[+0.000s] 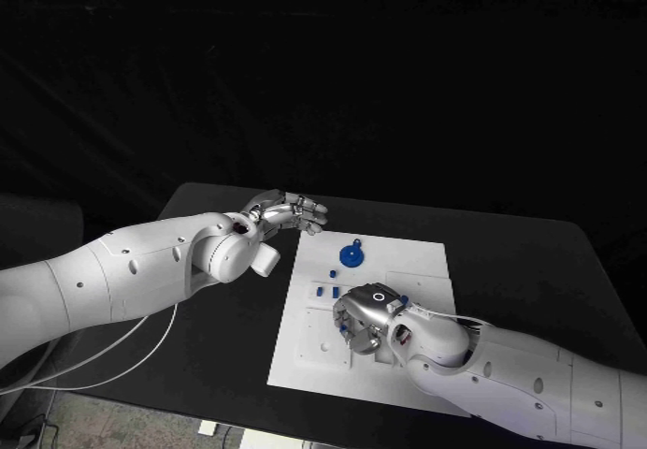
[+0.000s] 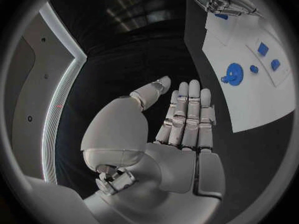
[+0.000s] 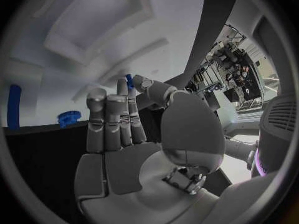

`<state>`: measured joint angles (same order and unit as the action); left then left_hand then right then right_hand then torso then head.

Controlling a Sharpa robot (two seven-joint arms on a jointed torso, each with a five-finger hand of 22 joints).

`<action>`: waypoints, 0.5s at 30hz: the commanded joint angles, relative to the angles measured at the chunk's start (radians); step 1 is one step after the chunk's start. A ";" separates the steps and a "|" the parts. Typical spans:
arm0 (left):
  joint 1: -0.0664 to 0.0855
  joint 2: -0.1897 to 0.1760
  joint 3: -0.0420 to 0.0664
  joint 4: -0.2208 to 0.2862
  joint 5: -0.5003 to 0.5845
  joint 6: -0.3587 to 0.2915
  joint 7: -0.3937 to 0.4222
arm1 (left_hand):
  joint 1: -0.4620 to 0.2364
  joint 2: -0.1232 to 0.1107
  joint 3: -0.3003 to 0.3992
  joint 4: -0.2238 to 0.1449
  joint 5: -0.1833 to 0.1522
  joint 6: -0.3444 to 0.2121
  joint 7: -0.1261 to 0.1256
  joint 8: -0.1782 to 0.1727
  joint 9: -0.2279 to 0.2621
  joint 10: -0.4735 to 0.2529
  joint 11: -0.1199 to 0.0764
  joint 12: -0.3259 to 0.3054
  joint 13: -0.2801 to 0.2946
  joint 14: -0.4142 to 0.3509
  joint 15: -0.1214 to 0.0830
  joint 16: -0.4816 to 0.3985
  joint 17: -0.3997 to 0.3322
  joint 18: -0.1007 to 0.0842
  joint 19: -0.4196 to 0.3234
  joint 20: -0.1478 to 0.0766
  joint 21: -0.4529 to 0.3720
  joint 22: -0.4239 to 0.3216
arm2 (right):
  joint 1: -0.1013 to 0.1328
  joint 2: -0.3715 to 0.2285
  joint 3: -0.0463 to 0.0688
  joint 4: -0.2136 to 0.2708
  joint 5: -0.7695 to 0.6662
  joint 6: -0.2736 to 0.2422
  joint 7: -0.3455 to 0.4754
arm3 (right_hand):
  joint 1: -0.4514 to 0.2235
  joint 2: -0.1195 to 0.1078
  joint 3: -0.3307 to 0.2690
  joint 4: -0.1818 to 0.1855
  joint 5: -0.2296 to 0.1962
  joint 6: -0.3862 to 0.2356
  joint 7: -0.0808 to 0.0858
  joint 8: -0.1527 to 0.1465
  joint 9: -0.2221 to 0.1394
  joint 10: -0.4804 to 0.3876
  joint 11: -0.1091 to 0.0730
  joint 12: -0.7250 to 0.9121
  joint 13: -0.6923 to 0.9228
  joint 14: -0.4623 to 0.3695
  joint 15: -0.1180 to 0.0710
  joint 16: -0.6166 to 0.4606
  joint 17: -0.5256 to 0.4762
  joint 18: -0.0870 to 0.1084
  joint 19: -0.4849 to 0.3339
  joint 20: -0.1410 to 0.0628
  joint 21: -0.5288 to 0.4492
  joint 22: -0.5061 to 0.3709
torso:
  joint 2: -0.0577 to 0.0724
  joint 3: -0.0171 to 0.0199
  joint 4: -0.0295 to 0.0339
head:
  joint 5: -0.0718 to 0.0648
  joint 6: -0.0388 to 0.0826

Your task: Assemble the parts on the task board

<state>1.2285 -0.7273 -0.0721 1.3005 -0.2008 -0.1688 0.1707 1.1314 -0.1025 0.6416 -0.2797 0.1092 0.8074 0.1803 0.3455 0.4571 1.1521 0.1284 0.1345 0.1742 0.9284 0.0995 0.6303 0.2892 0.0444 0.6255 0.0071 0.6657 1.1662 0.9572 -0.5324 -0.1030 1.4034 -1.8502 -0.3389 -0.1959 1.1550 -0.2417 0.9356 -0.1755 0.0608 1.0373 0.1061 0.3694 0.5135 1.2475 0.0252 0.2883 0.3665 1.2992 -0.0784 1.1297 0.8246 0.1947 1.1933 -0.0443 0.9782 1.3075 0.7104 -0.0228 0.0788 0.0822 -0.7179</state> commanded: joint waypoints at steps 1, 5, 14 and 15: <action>0.001 0.002 0.001 0.000 0.005 0.017 0.002 | -0.004 0.002 -0.004 0.002 0.001 -0.008 0.001 0.004 -0.001 -0.003 -0.001 -0.003 0.001 0.006 0.003 -0.007 0.001 -0.004 0.005 -0.004 -0.004 0.001 | -0.005 0.000 -0.004 -0.001 0.047 0.009 0.024 | -0.024 -0.010 -0.019 -0.005 0.041 -0.039 0.017 -0.026 -0.009 -0.042 0.019 -0.031 -0.012 -0.001 0.010 -0.004 -0.001 0.067 0.000 -0.004 0.002 0.017 | 0.000 -0.0006 0.0005 | 0.001 -0.001; 0.001 0.001 0.001 -0.003 0.005 0.017 -0.001 | -0.005 0.001 -0.005 0.002 0.000 -0.010 0.002 0.004 -0.002 -0.004 -0.001 -0.004 0.001 0.005 0.004 -0.008 0.003 -0.004 0.004 -0.004 -0.005 0.001 | -0.005 0.000 -0.005 -0.001 0.067 -0.012 0.032 | -0.051 -0.026 -0.093 -0.014 0.044 -0.069 0.031 -0.044 -0.016 -0.068 0.033 -0.058 -0.021 -0.002 0.023 -0.004 -0.002 0.067 0.003 -0.009 0.000 0.016 | -0.001 -0.0003 0.0005 | 0.001 -0.001; 0.001 0.002 0.001 -0.005 0.005 0.019 -0.006 | -0.005 -0.002 -0.006 0.002 -0.004 -0.015 0.004 0.002 -0.003 -0.007 0.001 -0.006 0.001 0.004 0.004 -0.012 0.007 -0.005 0.003 -0.003 -0.007 0.003 | -0.005 -0.001 -0.005 -0.005 0.081 -0.044 0.026 | -0.046 -0.041 -0.156 -0.016 0.075 -0.130 0.059 -0.079 -0.036 -0.135 0.063 -0.120 -0.054 0.000 0.052 0.000 -0.003 0.067 0.005 -0.015 -0.011 0.012 | 0.000 -0.0001 0.0006 | 0.001 0.003; 0.001 0.002 0.001 -0.005 0.005 0.019 -0.006 | -0.005 -0.002 -0.006 0.002 -0.004 -0.015 0.004 0.002 -0.003 -0.007 0.001 -0.006 0.001 0.004 0.005 -0.013 0.007 -0.005 0.003 -0.003 -0.007 0.003 | -0.005 -0.002 -0.005 -0.004 0.083 -0.047 0.026 | -0.045 -0.043 -0.159 -0.015 0.075 -0.133 0.061 -0.081 -0.037 -0.139 0.065 -0.125 -0.057 0.000 0.054 0.001 -0.003 0.067 0.005 -0.015 -0.012 0.012 | 0.000 0.0000 0.0001 | 0.001 0.003</action>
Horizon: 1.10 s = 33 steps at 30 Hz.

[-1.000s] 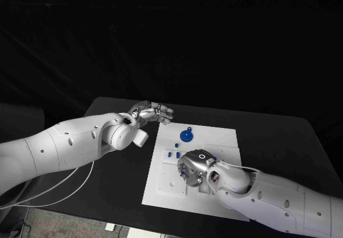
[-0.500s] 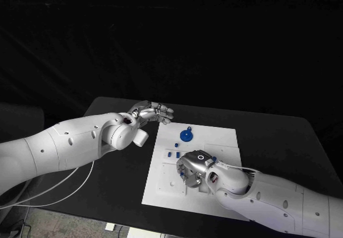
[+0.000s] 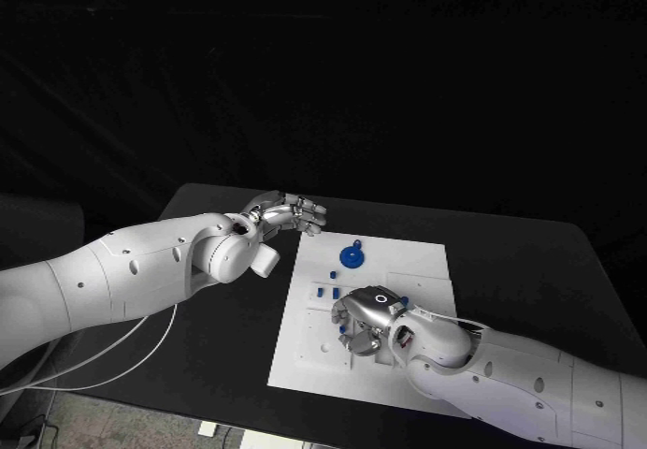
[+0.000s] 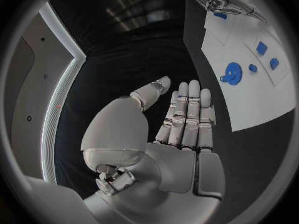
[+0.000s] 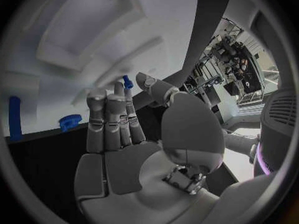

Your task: Assemble the parts on the task board

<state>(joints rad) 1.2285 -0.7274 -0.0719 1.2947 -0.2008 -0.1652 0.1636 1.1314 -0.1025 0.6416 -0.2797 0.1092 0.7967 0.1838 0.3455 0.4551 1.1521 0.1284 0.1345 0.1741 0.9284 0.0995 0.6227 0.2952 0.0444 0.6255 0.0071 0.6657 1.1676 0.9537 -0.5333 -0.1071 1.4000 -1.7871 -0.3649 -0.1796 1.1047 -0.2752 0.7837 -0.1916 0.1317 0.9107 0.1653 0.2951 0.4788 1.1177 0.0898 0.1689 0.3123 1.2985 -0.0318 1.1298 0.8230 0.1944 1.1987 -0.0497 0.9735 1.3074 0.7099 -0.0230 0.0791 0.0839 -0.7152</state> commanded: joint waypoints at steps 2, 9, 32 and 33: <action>0.001 0.002 0.001 0.001 0.005 0.016 0.001 | -0.005 -0.002 -0.006 0.002 -0.005 -0.005 0.001 0.002 -0.001 -0.007 0.001 -0.006 0.001 0.004 0.005 -0.005 0.002 -0.005 0.003 -0.003 -0.007 0.002 | -0.001 -0.004 -0.001 0.001 0.019 -0.030 0.009 | 0.006 -0.012 -0.013 0.002 0.006 -0.013 0.005 -0.009 -0.005 -0.017 0.003 -0.013 -0.009 -0.001 0.011 0.001 -0.002 0.067 0.000 -0.010 -0.009 0.012 | 0.000 0.0001 -0.0004 | 0.000 0.000; 0.001 0.000 0.000 0.001 0.004 0.017 0.000 | -0.004 -0.002 -0.006 0.002 -0.007 -0.006 0.001 0.002 -0.001 -0.007 0.001 -0.006 0.002 0.004 0.005 -0.006 0.004 -0.005 0.003 -0.003 -0.008 0.002 | -0.001 -0.039 0.000 0.036 0.036 -0.073 0.012 | 0.009 -0.016 -0.018 0.003 0.012 -0.017 0.007 -0.011 -0.008 -0.018 0.006 -0.019 -0.015 0.000 0.013 0.002 -0.003 0.067 0.001 -0.010 -0.011 0.011 | 0.000 0.0007 -0.0005 | -0.001 0.001; 0.001 -0.001 0.000 -0.040 0.000 0.017 0.009 | -0.001 -0.003 -0.005 0.002 -0.009 -0.006 0.001 0.003 -0.001 -0.006 0.001 -0.005 0.002 0.005 0.004 -0.008 0.007 -0.005 0.003 -0.003 -0.009 0.003 | 0.111 -0.248 0.089 0.077 0.139 0.105 0.025 | 0.004 -0.016 -0.094 -0.022 0.006 -0.033 -0.001 -0.014 -0.017 -0.035 0.014 -0.042 -0.035 -0.003 0.021 0.007 -0.005 0.067 0.008 -0.012 -0.019 0.012 | -0.001 0.0021 -0.0020 | -0.022 0.033; 0.001 -0.003 0.000 -0.039 0.000 0.017 0.009 | -0.001 -0.003 -0.005 0.002 -0.009 -0.006 0.001 0.003 -0.001 -0.006 0.001 -0.006 0.002 0.005 0.004 -0.008 0.007 -0.005 0.003 -0.003 -0.009 0.003 | 0.111 -0.247 0.089 0.074 0.137 0.108 0.025 | 0.004 -0.016 -0.100 -0.025 0.006 -0.035 -0.002 -0.015 -0.018 -0.038 0.016 -0.044 -0.037 -0.004 0.023 0.008 -0.005 0.067 0.009 -0.012 -0.020 0.011 | -0.001 0.0025 -0.0024 | -0.022 0.034</action>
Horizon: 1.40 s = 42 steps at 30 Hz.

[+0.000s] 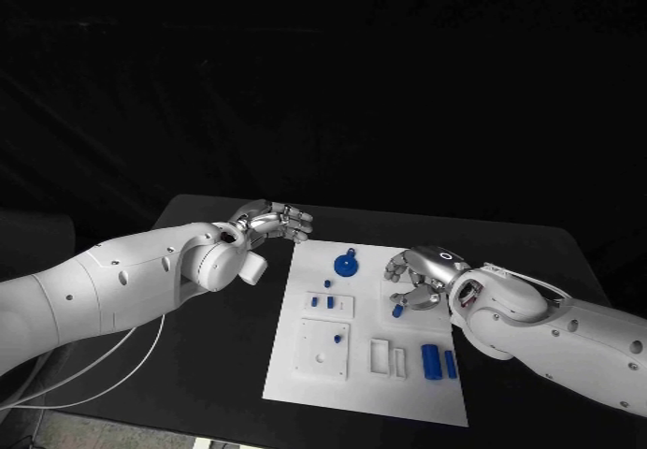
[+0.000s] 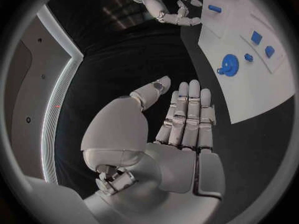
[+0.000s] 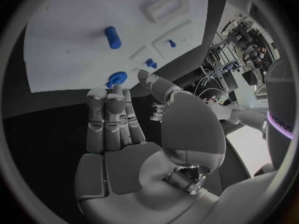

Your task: Assemble the parts on the task board

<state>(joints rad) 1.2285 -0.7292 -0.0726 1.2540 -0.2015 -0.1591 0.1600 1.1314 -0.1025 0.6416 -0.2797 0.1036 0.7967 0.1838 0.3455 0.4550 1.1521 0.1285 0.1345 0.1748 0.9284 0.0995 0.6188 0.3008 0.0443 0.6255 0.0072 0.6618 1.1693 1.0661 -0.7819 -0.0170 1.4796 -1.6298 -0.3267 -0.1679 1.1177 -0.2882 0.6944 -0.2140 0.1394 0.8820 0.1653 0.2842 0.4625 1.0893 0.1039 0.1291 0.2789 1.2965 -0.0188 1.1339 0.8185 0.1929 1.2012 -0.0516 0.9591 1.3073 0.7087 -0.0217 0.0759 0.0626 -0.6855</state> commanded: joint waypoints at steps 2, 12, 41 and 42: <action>0.001 -0.002 0.001 -0.001 0.000 0.010 0.012 | -0.001 -0.003 -0.005 0.002 -0.003 -0.006 0.001 0.003 -0.001 -0.007 0.001 -0.006 0.002 0.005 0.004 -0.005 0.002 -0.005 0.003 -0.003 -0.005 0.002 | -0.002 0.002 -0.001 -0.008 -0.038 0.089 0.006 | -0.010 -0.006 -0.025 -0.011 -0.009 -0.014 -0.007 -0.007 -0.003 -0.023 0.007 -0.013 -0.010 -0.005 0.015 0.004 -0.001 0.069 0.007 -0.009 -0.010 0.009 | 0.001 0.0014 -0.0003 | 0.000 0.003; 0.001 -0.002 0.001 -0.003 -0.001 0.013 0.013 | 0.001 -0.003 -0.004 0.002 -0.003 -0.006 0.001 0.003 -0.001 -0.007 0.001 -0.006 0.002 0.005 0.004 -0.006 0.004 -0.005 0.003 -0.003 -0.005 0.002 | -0.002 0.012 -0.009 -0.032 -0.064 0.160 -0.018 | -0.044 -0.007 -0.101 -0.028 -0.020 -0.056 -0.044 -0.020 -0.012 -0.072 0.029 -0.043 -0.038 -0.027 0.037 0.005 -0.002 0.069 -0.003 0.003 -0.034 0.000 | 0.001 -0.0004 0.0022 | -0.002 0.000; 0.001 -0.002 0.001 -0.005 -0.001 0.018 0.012 | -0.002 -0.001 -0.005 0.005 -0.004 -0.007 0.001 0.004 -0.001 -0.007 0.001 -0.006 0.002 0.005 0.005 -0.009 0.008 -0.005 0.004 -0.003 -0.007 0.004 | -0.021 0.038 -0.027 -0.051 -0.120 0.158 -0.037 | 0.053 0.033 0.088 0.055 -0.091 0.072 -0.024 0.054 0.007 0.088 -0.027 0.038 -0.023 -0.017 -0.017 0.009 -0.013 0.069 0.017 0.009 -0.041 0.008 | 0.001 -0.0015 0.0019 | -0.003 -0.009; 0.001 -0.002 0.001 -0.005 -0.001 0.019 0.012 | -0.002 -0.001 -0.005 0.005 -0.004 -0.007 0.001 0.004 -0.001 -0.007 0.001 -0.006 0.002 0.005 0.005 -0.009 0.008 -0.005 0.004 -0.003 -0.007 0.004 | -0.021 0.038 -0.027 -0.051 -0.122 0.157 -0.037 | 0.054 0.033 0.090 0.054 -0.091 0.072 -0.024 0.054 0.007 0.088 -0.027 0.039 -0.023 -0.017 -0.018 0.009 -0.013 0.069 0.017 0.009 -0.040 0.008 | 0.001 -0.0014 0.0020 | -0.002 -0.009</action>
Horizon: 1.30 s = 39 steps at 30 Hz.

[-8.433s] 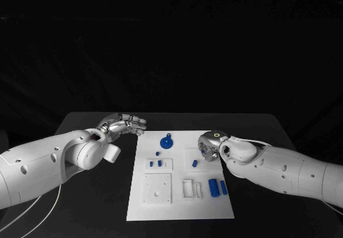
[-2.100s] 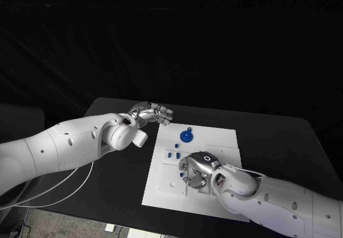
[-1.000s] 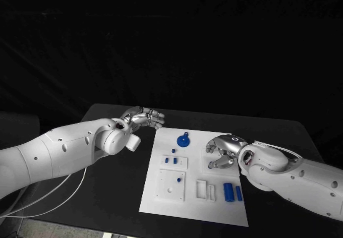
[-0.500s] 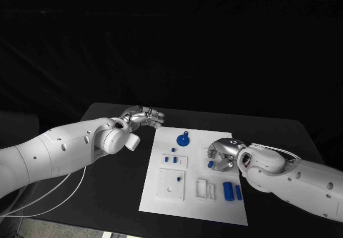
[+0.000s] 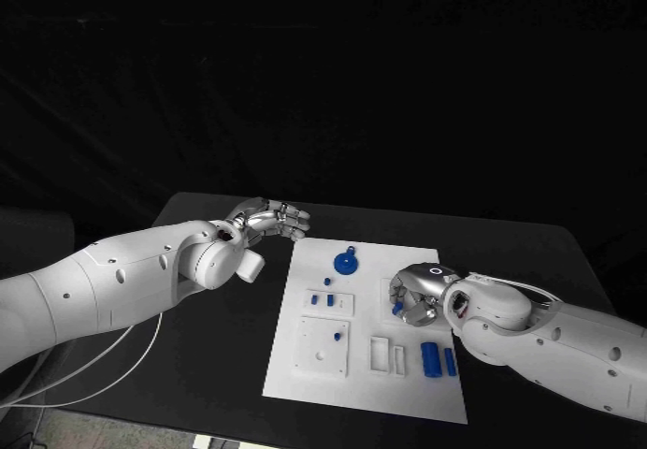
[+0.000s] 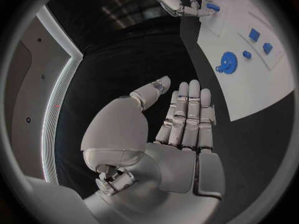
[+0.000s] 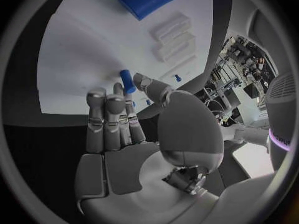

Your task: Assemble the parts on the task board

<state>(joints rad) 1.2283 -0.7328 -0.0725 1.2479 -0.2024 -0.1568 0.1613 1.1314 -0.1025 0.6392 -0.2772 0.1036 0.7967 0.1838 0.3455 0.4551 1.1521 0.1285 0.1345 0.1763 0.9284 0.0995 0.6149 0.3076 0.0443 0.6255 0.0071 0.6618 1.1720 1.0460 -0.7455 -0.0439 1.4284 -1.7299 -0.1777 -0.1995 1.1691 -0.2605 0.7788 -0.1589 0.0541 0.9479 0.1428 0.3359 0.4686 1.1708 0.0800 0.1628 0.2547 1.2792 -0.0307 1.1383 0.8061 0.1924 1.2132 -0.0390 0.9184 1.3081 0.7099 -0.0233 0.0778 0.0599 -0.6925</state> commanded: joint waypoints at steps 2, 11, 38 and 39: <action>0.001 0.001 0.001 0.000 0.000 0.016 0.010 | -0.002 -0.001 -0.003 0.003 -0.004 -0.007 0.001 0.004 -0.002 -0.007 0.001 -0.006 0.001 0.005 0.005 -0.006 0.002 -0.005 0.004 -0.003 -0.007 0.001 | -0.001 0.002 -0.001 0.000 -0.026 0.007 -0.008 | 0.004 0.006 0.008 -0.001 -0.005 0.007 -0.002 0.003 0.001 0.008 -0.004 0.005 0.001 0.000 -0.006 0.005 -0.001 0.069 0.005 -0.004 0.001 0.008 | 0.000 0.0005 0.0000 | 0.001 -0.003; 0.001 0.001 0.001 0.000 0.000 0.017 0.010 | -0.002 -0.001 -0.003 0.003 -0.004 -0.008 0.002 0.004 -0.002 -0.008 0.001 -0.006 0.001 0.005 0.005 -0.006 0.003 -0.005 0.004 -0.003 -0.007 0.001 | -0.003 0.003 -0.001 0.003 -0.041 -0.034 -0.015 | 0.009 0.024 0.034 0.000 -0.005 0.027 -0.010 0.012 0.003 0.032 -0.013 0.017 0.007 0.004 -0.015 0.007 -0.001 0.069 0.009 -0.004 0.004 0.012 | 0.000 0.0004 -0.0004 | 0.001 -0.005; 0.001 0.005 0.001 -0.011 0.000 0.016 0.013 | -0.001 0.000 -0.003 0.002 -0.004 -0.008 0.001 0.005 -0.002 -0.008 0.001 -0.006 0.001 0.006 0.005 -0.008 0.006 -0.005 0.004 -0.003 -0.008 0.002 | -0.005 -0.033 0.029 0.099 -0.034 -0.155 -0.014 | 0.008 0.042 0.132 -0.012 -0.005 0.084 -0.037 0.049 0.044 0.094 -0.043 0.069 0.069 0.015 -0.045 0.003 -0.003 0.069 0.015 -0.013 0.025 0.020 | -0.001 0.0024 -0.0018 | 0.006 -0.002; 0.001 0.005 0.001 -0.012 0.000 0.016 0.013 | -0.001 0.000 -0.003 0.002 -0.004 -0.008 0.001 0.005 -0.002 -0.008 0.001 -0.006 0.001 0.006 0.005 -0.008 0.006 -0.005 0.004 -0.003 -0.008 0.002 | -0.005 -0.031 0.031 0.108 -0.029 -0.165 -0.008 | 0.008 0.042 0.132 -0.012 -0.005 0.084 -0.037 0.049 0.044 0.094 -0.044 0.069 0.069 0.015 -0.045 0.003 -0.003 0.069 0.015 -0.013 0.025 0.020 | -0.001 0.0020 -0.0017 | 0.006 -0.001</action>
<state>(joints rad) 1.2282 -0.7302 -0.0725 1.2354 -0.2024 -0.1540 0.1615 1.1314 -0.1025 0.6392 -0.2773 0.1036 0.7967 0.1838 0.3455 0.4551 1.1521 0.1285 0.1345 0.1769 0.9284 0.0995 0.6111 0.3122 0.0443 0.6255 0.0072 0.6580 1.1726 1.0417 -0.7777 -0.0131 1.5265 -1.7702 -0.3053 -0.2197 1.1832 -0.2145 0.9056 -0.1723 0.0502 1.0243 0.1057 0.3833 0.4748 1.2215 0.0407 0.2282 0.3222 1.2971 -0.0666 1.1417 0.8039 0.1926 1.2291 -0.0443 0.9398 1.3077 0.7094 -0.0211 0.0765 0.0653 -0.6950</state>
